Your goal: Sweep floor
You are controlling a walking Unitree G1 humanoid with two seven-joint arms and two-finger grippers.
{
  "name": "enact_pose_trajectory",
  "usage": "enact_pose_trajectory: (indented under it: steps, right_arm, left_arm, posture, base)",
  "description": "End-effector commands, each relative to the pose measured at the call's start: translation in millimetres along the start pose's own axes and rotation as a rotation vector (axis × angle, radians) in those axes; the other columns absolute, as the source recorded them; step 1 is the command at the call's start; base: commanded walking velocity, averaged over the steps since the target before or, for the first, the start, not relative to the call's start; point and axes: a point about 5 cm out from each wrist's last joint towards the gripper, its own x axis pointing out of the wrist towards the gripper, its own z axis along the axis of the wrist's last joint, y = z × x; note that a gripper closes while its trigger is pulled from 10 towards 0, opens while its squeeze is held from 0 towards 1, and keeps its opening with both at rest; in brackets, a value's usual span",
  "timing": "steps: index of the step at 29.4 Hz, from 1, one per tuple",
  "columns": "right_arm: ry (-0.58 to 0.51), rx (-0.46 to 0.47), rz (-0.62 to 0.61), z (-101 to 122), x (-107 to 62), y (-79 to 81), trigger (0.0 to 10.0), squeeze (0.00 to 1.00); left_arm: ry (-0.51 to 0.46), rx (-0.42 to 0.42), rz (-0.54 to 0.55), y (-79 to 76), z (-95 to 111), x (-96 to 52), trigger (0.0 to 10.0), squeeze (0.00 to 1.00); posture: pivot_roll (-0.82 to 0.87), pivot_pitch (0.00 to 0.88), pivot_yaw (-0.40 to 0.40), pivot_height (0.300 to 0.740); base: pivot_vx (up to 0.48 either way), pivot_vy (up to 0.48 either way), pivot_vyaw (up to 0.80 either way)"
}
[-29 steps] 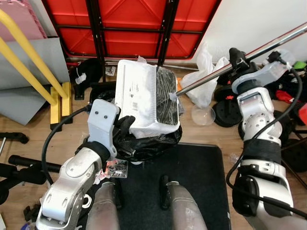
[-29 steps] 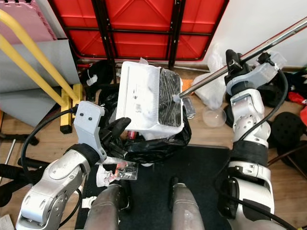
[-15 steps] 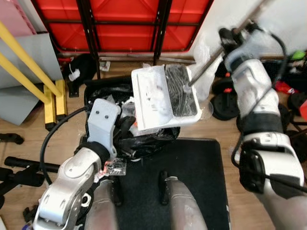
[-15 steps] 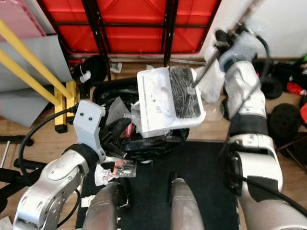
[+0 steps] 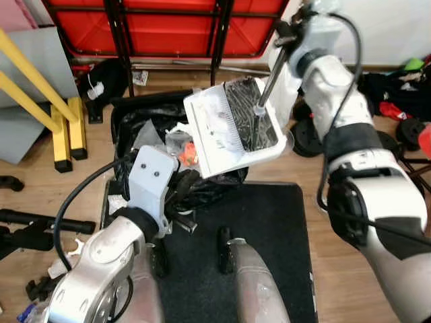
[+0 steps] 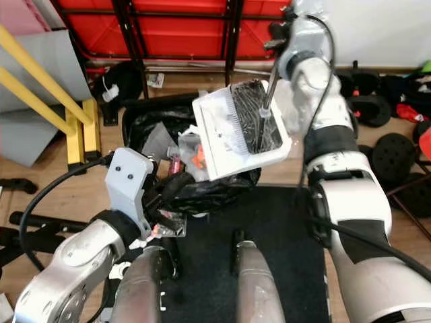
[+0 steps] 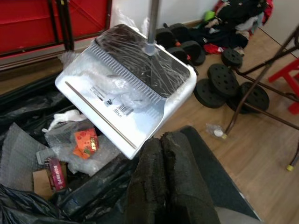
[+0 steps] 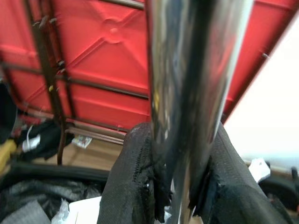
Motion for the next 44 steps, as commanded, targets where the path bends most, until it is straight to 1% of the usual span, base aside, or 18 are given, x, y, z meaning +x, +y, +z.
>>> enact_pose_trajectory:
  steps: [1,7,11,13,14,16,18,20,22,23,25,34,36,37,38,40,42,44]
  right_arm:
    - [-0.078,-0.026,-0.004,19,3.7,2.1,10.0,0.0]
    - [-0.131,0.016,-0.032,35,8.9,6.7,10.0,0.0]
    - [-0.133,-0.006,-0.029,36,9.8,8.9,10.0,0.0]
    - [-0.131,-0.088,-0.005,40,11.7,15.9,10.0,0.0]
    - [-0.131,-0.088,-0.005,40,11.7,15.9,10.0,0.0]
    - [-0.169,-0.181,0.007,49,13.8,22.9,10.0,0.0]
    - [-0.19,-0.209,0.011,53,14.3,25.3,10.0,0.0]
    - [-0.207,-0.207,0.021,55,14.6,28.7,10.0,0.0]
    - [-0.215,-0.245,0.051,53,14.8,36.4,10.0,0.0]
    - [-0.215,-0.245,0.051,53,14.8,36.4,10.0,0.0]
    - [-0.216,-0.29,0.064,51,14.8,40.9,10.0,0.0]
    - [-0.278,-0.368,0.05,63,15.6,47.2,10.0,0.0]
    - [-0.32,-0.467,0.076,67,14.8,55.1,10.0,0.0]
    - [-0.32,-0.467,0.076,67,14.8,55.1,10.0,0.0]
    - [-0.339,-0.512,0.087,68,14.4,58.5,10.0,0.0]
    - [-0.351,-0.534,0.114,69,13.8,62.9,10.0,0.0]
    - [-0.359,-0.437,0.147,69,13.3,66.8,10.0,0.0]
    - [-0.363,-0.42,0.153,69,13.1,67.3,10.0,0.0]
  left_arm:
    - [0.023,-0.013,-0.006,-4.7,-3,-4.3,10.0,0.0]
    - [0.018,-0.025,0.001,-8.5,1,-10.9,10.0,0.0]
    - [0.018,-0.026,0.005,-9.0,2,-12.8,10.0,0.0]
    - [0.017,-0.027,0.006,-11.4,4,-15.7,10.0,0.0]
    - [0.017,-0.027,0.006,-11.4,4,-15.7,10.0,0.0]
    - [0.02,-0.032,0.007,-13.8,5,-17.2,10.0,0.0]
    - [0.022,-0.034,0.008,-14.5,5,-17.4,10.0,0.0]
    - [0.024,-0.035,0.009,-15.1,5,-17.6,10.0,0.0]
    - [0.03,-0.034,0.015,-15.3,5,-17.9,10.0,0.0]
    - [0.03,-0.034,0.015,-15.3,5,-17.9,10.0,0.0]
    - [0.034,-0.033,0.019,-15.3,5,-18.2,10.0,0.0]
    - [0.042,-0.03,0.028,-14.5,4,-17.0,10.0,0.0]
    - [0.042,-0.033,0.026,-14.5,4,-15.7,10.0,0.0]
    - [0.042,-0.033,0.026,-14.5,4,-15.7,10.0,0.0]
    - [0.042,-0.035,0.025,-14.2,4,-15.2,10.0,0.0]
    - [0.042,-0.038,0.021,-14.7,3,-15.1,10.0,0.0]
    - [0.043,-0.042,0.016,-16.7,3,-15.5,10.0,0.0]
    - [0.042,-0.043,0.014,-17.7,4,-15.9,10.0,0.0]
  posture:
    - [-0.09,0.473,-0.165,0.74]
    - [-0.07,0.501,-0.183,0.74]
    - [-0.07,0.508,-0.187,0.74]
    - [-0.07,0.52,-0.195,0.74]
    - [-0.07,0.52,-0.195,0.74]
    - [-0.07,0.521,-0.198,0.74]
    - [-0.07,0.521,-0.198,0.74]
    - [-0.07,0.523,-0.202,0.74]
    - [-0.07,0.523,-0.202,0.74]
    - [-0.07,0.523,-0.202,0.74]
    - [-0.07,0.523,-0.203,0.74]
    - [-0.07,0.517,-0.204,0.74]
    - [-0.07,0.506,-0.2,0.74]
    - [-0.07,0.506,-0.2,0.74]
    - [-0.07,0.506,-0.2,0.74]
    - [-0.07,0.504,-0.2,0.74]
    - [-0.07,0.497,-0.202,0.74]
    - [-0.07,0.492,-0.204,0.74]
  base:
    - [0.0,0.0,0.0]
    - [0.0,0.0,0.0]
    - [0.0,0.0,0.0]
    - [0.0,0.0,0.0]
    - [0.0,0.0,0.0]
    - [0.0,0.0,0.0]
    - [0.0,0.0,0.0]
    - [0.0,0.0,0.0]
    - [0.0,0.0,0.0]
    - [0.0,0.0,0.0]
    - [0.0,0.0,0.0]
    - [0.0,0.0,0.0]
    - [0.0,0.0,0.0]
    - [0.0,0.0,0.0]
    - [0.0,0.0,0.0]
    - [0.0,0.0,0.0]
    - [0.0,0.0,0.0]
    - [0.0,0.0,0.0]
